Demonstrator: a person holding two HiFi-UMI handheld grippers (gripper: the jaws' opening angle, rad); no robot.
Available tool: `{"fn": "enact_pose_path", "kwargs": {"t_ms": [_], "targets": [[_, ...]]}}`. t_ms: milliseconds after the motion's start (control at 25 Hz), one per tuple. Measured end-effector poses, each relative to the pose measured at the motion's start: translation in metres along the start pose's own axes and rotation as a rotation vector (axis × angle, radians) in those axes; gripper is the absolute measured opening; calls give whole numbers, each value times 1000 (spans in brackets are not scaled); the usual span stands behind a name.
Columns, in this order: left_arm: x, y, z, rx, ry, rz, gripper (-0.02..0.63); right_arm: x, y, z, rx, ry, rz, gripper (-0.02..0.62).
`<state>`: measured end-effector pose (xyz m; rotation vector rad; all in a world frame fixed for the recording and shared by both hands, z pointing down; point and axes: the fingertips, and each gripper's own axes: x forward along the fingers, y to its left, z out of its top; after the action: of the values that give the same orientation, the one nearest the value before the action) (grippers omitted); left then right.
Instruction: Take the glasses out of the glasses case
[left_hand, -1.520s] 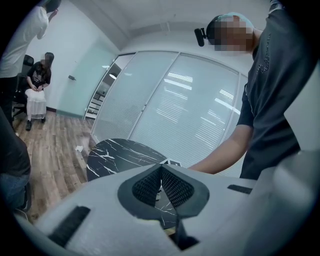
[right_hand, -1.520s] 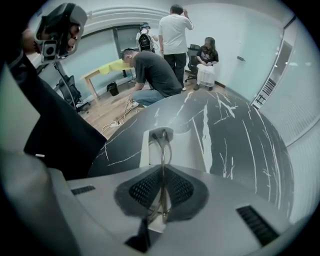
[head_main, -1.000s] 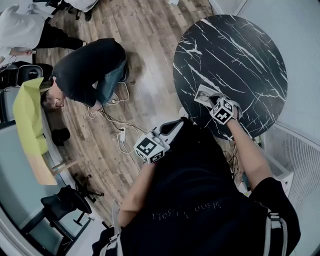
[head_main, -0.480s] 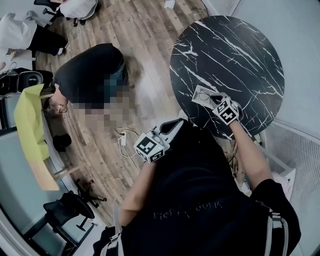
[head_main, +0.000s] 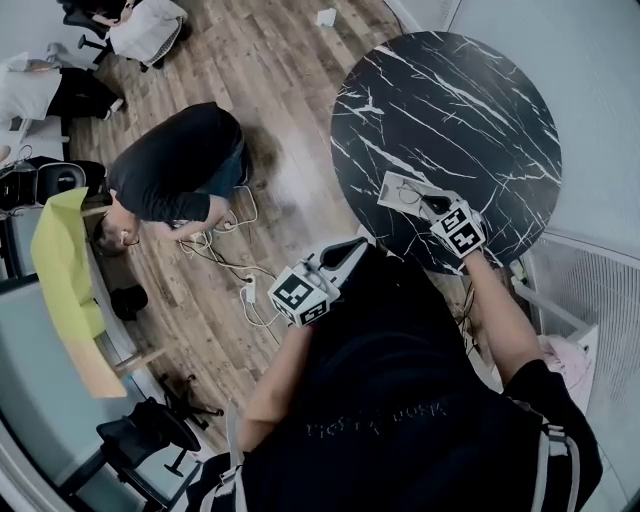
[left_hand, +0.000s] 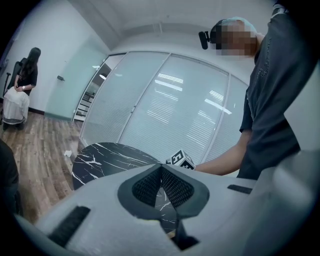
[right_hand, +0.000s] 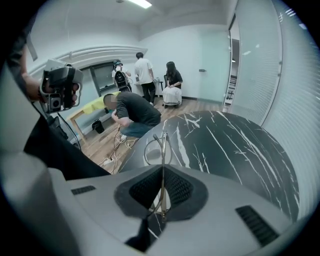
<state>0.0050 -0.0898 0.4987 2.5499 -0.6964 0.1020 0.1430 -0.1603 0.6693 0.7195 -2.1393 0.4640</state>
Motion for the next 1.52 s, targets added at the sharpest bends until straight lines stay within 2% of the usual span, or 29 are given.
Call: {"fn": "enact_pose_path", "kwargs": {"t_ms": [480,840,1200,1520], "targets": [[9,3,12,17,4,-52,20,-61,0,19,139,-176,-69,35],[17,-5,14,35,10,-95,20,-90,13,27,154,-248,-59,36],[12,-6,15,15,-8,-78,20,-124,17,42,251,-365,-53,35],[10,-9,21,8,-31,-75,20,-158,26,40,271,-450,-72,35]]}}
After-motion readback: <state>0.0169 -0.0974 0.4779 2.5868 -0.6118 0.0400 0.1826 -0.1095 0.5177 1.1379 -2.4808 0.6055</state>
